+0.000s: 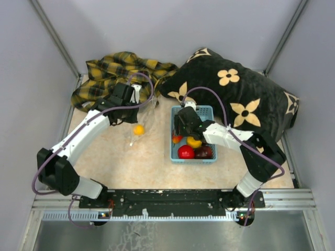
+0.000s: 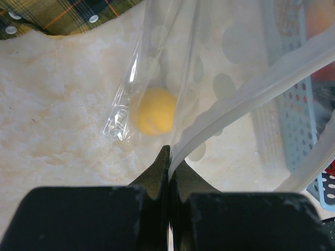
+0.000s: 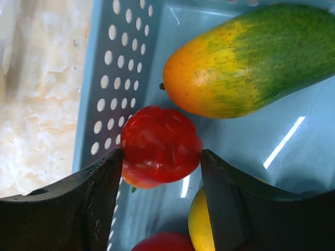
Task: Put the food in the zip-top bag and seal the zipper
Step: Pick up the fake fruit from the bin.
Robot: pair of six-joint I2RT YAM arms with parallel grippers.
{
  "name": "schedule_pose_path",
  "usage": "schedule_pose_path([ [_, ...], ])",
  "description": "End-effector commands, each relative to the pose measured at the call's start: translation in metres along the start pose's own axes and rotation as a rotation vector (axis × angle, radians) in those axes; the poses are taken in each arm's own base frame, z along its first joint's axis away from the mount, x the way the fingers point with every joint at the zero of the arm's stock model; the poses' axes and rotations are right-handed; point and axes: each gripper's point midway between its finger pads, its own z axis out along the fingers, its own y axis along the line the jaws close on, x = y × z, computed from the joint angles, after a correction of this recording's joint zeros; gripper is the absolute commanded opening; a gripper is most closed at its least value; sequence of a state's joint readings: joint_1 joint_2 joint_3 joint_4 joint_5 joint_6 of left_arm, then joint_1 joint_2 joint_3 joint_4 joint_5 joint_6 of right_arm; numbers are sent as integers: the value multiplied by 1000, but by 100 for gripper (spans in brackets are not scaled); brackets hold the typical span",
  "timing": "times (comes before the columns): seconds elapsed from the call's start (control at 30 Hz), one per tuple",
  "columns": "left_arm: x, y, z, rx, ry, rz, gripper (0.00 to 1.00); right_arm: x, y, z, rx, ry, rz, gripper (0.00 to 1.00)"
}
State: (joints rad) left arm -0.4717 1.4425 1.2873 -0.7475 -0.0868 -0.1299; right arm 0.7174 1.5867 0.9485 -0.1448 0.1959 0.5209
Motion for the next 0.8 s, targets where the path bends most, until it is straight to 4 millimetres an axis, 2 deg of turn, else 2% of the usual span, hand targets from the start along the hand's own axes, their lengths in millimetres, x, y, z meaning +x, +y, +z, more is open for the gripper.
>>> schedule_pose_path([
  [0.0,3,-9,1,53,-7,21,0,-4,-2,12,28,-13,28,61],
  [0.1,3,-10,0,58,-24,24,0,-2,-1,14,24,-8,31,61],
  [0.23,9,-9,2,61,-15,29,0,11,-7,26,51,30,23,64],
  [0.4,13,-11,2,73,-13,30,0,18,1,33,17,69,17,71],
  [0.53,13,-10,1,72,-23,31,0,21,1,35,18,74,16,72],
  [0.63,13,-10,1,74,-24,30,0,20,-3,36,37,64,12,69],
  [0.77,14,-10,1,78,-25,30,0,12,-5,32,45,32,-2,58],
])
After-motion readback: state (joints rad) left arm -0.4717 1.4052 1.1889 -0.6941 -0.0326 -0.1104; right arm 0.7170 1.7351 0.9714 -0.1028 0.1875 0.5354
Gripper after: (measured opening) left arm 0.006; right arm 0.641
